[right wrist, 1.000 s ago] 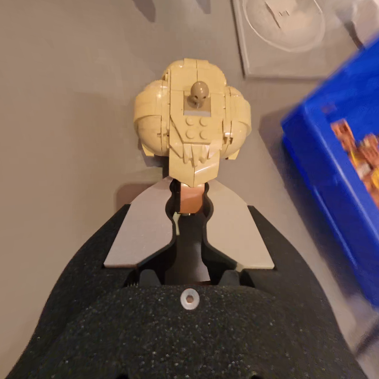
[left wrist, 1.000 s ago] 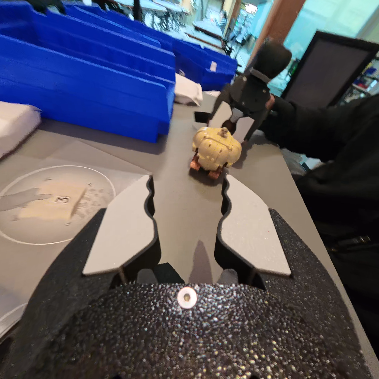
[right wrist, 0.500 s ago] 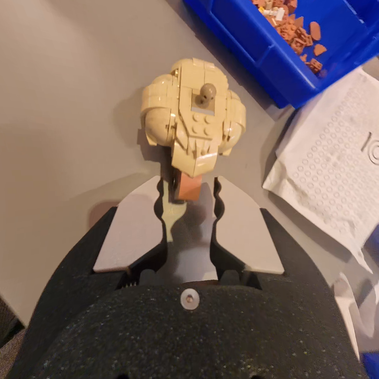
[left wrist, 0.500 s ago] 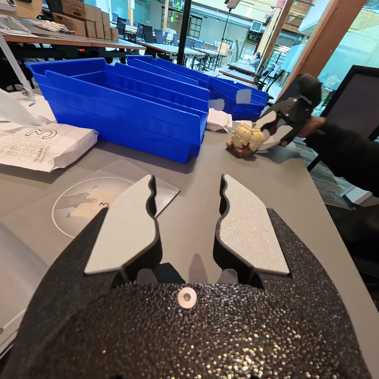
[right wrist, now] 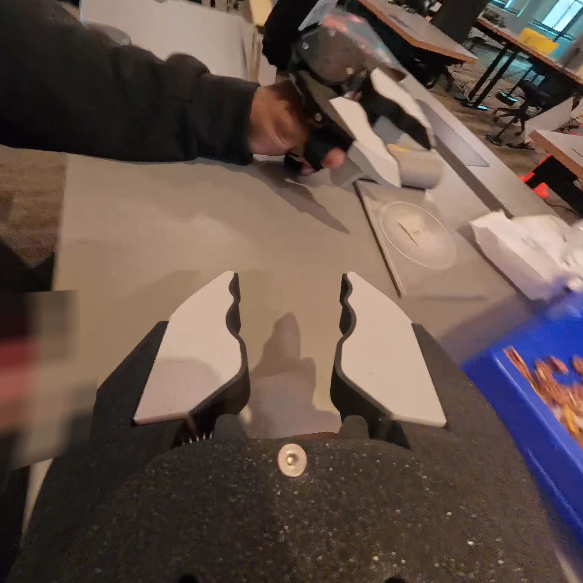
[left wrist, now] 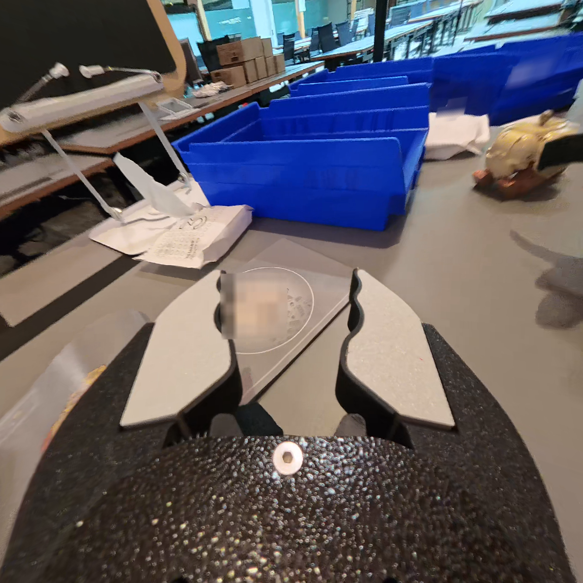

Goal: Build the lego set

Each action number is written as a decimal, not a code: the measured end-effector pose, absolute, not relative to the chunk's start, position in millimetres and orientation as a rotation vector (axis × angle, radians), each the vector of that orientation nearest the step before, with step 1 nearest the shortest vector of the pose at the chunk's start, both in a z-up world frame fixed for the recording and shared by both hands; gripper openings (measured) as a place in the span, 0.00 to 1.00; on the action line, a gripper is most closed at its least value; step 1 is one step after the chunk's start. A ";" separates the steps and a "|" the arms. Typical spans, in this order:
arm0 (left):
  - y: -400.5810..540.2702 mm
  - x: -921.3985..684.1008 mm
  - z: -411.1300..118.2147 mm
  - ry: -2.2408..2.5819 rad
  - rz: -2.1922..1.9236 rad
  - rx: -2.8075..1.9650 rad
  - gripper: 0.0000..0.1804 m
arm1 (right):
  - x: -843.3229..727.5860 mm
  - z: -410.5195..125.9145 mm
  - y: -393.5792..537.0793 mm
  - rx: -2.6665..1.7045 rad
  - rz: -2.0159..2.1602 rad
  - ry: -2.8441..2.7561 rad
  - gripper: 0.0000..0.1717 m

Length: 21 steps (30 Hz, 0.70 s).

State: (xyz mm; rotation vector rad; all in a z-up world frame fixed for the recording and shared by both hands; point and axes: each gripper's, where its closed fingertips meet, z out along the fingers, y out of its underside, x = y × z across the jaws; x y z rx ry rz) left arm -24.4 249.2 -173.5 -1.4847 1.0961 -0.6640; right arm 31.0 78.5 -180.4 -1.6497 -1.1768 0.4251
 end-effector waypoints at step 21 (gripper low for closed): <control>260.1 21.3 -238.7 1.532 -0.586 -1.756 0.32 | 38.2 -233.3 203.6 -2.114 0.603 -0.930 0.24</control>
